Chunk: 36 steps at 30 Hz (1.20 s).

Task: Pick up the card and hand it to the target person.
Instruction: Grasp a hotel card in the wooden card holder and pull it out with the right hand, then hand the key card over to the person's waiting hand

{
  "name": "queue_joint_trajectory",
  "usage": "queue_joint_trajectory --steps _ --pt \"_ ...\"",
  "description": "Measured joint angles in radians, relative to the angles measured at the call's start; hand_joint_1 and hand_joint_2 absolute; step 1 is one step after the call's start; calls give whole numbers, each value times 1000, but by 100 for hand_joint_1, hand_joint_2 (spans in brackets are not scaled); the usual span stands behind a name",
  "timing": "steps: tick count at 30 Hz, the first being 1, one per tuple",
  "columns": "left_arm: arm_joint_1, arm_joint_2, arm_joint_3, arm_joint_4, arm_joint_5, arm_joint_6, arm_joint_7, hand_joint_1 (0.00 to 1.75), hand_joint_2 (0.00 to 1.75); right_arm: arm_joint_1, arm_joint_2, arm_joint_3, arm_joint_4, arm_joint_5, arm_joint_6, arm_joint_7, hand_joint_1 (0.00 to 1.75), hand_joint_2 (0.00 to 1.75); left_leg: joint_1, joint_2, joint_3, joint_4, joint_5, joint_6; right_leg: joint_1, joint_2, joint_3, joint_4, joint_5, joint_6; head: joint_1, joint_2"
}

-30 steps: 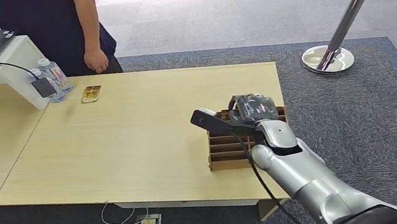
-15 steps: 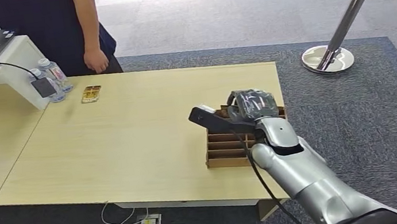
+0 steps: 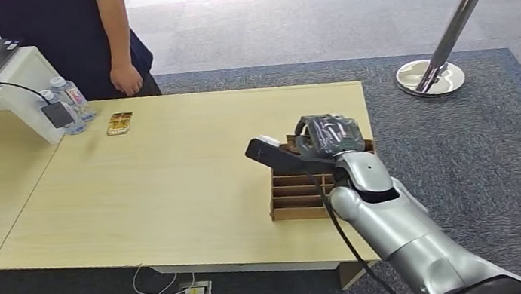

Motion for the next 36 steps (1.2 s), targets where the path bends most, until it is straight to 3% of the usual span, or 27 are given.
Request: queue_joint_trajectory --steps 17,36 --pt "0 0 0 0 13 1 -6 0 0 -1 -2 2 -77 -4 30 -11 175 175 0 0 0 0 0 0 0 0 0 0 0 0 0 0" --pt "0 -1 3 0 33 3 -25 0 0 -108 -32 72 -324 -63 233 -16 175 175 0 0 0 0 0 0 0 0 0 0 0 0 0 0"
